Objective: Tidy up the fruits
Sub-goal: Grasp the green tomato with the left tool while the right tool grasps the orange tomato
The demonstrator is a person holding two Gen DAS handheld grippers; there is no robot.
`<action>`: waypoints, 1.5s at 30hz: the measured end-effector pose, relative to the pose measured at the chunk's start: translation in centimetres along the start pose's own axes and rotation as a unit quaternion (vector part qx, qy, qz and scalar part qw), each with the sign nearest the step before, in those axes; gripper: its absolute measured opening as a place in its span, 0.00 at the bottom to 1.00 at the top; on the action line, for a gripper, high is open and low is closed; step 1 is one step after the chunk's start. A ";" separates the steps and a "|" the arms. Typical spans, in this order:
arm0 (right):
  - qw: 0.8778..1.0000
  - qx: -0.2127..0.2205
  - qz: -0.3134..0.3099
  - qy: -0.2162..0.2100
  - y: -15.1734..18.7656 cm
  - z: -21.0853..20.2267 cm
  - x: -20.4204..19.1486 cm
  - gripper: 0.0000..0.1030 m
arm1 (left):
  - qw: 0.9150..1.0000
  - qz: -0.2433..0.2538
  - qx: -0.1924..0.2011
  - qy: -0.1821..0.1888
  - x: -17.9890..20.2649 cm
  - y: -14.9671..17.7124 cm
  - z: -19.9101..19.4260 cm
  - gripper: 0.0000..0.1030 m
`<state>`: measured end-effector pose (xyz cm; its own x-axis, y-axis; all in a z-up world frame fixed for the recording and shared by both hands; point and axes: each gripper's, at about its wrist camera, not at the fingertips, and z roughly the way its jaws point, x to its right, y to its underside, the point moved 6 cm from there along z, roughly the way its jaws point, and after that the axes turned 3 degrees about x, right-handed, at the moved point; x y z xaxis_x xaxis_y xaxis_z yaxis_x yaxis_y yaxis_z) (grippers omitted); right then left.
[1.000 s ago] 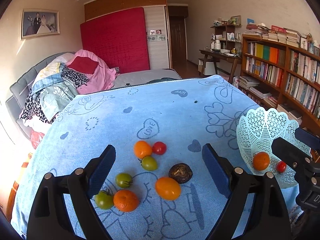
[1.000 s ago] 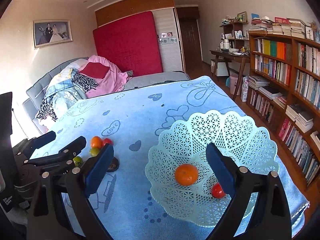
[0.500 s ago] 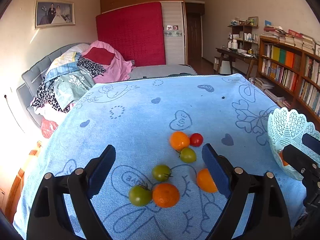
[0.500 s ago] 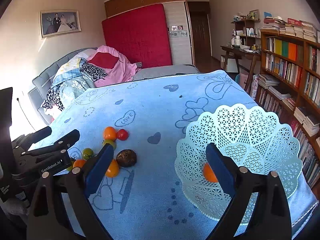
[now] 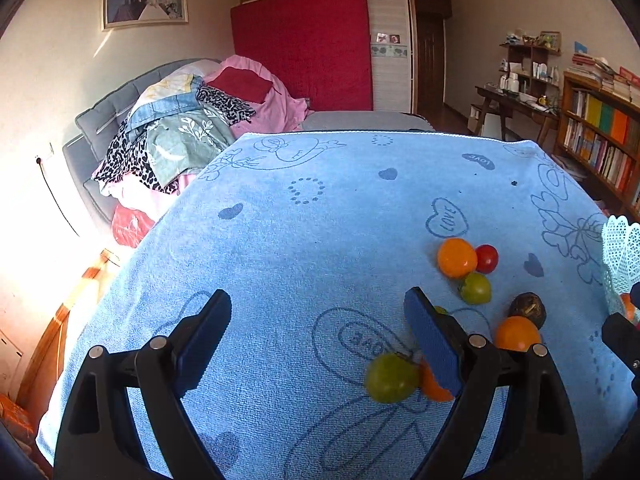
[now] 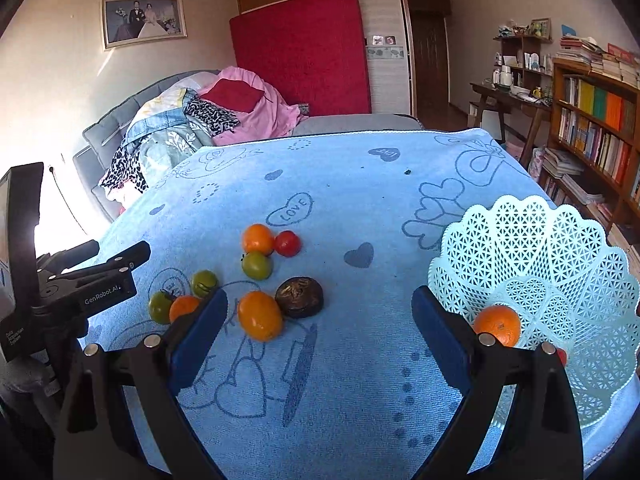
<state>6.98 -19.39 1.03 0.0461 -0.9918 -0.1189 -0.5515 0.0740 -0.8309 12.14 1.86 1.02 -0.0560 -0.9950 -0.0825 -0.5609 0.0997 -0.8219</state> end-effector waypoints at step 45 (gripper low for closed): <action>0.989 -0.137 -0.021 -0.050 3.7 7.4 -2.8 0.41 | 0.993 0.059 -0.044 0.087 1.8 2.5 0.4 0.85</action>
<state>10.92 -15.53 -5.72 0.1488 -0.9771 -0.1522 -0.7521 -0.0119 -0.6590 10.91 0.37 -1.41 -0.2629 -0.9623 -0.0699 -0.6123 0.2225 -0.7586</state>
